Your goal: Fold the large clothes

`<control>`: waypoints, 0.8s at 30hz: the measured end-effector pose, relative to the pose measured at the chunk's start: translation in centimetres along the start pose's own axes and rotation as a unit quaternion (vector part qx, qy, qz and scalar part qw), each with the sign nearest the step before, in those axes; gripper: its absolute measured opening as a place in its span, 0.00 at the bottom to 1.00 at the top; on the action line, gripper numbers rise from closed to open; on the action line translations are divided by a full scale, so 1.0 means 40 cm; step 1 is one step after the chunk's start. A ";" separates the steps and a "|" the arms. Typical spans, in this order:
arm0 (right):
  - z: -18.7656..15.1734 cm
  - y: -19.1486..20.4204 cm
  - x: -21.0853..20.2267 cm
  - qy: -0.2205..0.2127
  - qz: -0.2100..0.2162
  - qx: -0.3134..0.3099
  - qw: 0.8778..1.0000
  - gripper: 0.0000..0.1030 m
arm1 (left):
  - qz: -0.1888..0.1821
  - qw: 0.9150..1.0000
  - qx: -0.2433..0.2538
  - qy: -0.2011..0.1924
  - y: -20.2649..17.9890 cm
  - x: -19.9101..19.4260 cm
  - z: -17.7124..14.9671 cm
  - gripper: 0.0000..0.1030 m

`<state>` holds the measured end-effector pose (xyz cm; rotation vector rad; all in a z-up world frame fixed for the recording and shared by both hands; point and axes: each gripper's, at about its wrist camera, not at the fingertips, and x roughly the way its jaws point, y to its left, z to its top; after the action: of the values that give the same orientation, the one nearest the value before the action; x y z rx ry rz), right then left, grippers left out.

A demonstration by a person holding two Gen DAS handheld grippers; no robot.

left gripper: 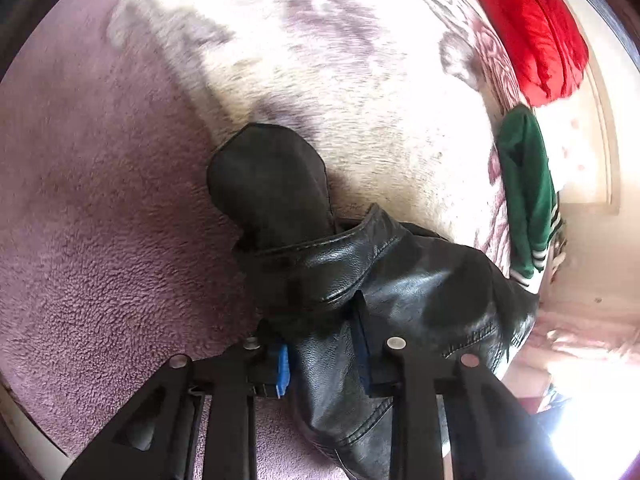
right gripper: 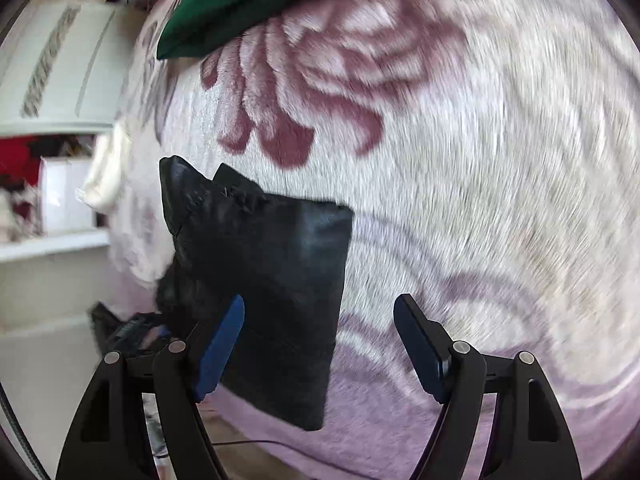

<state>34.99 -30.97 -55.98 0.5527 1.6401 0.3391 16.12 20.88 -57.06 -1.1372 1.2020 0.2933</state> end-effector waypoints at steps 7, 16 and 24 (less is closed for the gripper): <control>-0.022 -0.099 0.235 0.073 0.160 0.032 0.984 0.97 | -0.059 0.998 0.013 0.028 0.023 -0.035 -0.024 0.32; 0.027 -0.014 0.373 0.086 0.216 0.005 0.973 1.00 | -0.095 0.992 0.039 0.072 0.011 0.054 -0.068 0.66; 0.033 -0.012 0.375 0.070 0.246 0.059 0.965 0.62 | -0.097 0.994 0.038 -0.022 -0.056 0.027 -0.064 0.67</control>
<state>35.09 -23.46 -69.03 1.0502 1.6503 0.6596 16.66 17.37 -56.58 -1.1654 1.0470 0.1226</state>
